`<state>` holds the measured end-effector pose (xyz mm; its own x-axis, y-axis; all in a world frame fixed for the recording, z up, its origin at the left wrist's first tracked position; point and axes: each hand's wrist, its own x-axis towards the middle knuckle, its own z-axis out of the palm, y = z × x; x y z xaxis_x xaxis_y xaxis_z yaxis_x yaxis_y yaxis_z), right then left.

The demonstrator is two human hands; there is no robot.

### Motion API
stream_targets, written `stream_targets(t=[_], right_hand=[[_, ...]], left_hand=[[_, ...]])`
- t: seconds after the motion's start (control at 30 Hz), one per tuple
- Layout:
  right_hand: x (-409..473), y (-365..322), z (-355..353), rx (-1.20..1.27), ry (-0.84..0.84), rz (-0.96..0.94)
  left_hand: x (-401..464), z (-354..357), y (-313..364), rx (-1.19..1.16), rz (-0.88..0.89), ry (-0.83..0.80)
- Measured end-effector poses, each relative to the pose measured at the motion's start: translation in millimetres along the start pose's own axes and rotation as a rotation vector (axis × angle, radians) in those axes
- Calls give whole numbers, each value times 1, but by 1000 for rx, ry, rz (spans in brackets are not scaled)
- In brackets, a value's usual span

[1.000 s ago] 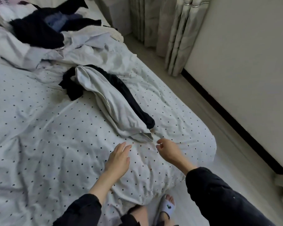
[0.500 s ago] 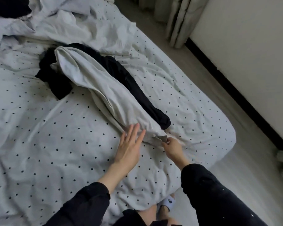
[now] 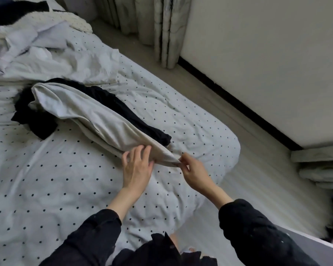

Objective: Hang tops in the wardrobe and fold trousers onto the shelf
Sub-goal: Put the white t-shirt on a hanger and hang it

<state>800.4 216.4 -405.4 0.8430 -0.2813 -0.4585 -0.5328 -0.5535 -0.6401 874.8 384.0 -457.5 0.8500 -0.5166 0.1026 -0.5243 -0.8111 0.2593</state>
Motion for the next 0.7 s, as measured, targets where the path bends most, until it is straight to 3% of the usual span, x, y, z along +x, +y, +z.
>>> stream_targets(t=[0.23,0.47,0.7], right_hand=[[-37,-41,-61,97,139,-161],[-148,-14,-130,209,405,-248],[-266,58,-186,384,658,-136]], left_hand=[[21,-56,52,1,-11,173],[-16,-109,141,-58,240,326],[-64,-137,256,-194,567,228]])
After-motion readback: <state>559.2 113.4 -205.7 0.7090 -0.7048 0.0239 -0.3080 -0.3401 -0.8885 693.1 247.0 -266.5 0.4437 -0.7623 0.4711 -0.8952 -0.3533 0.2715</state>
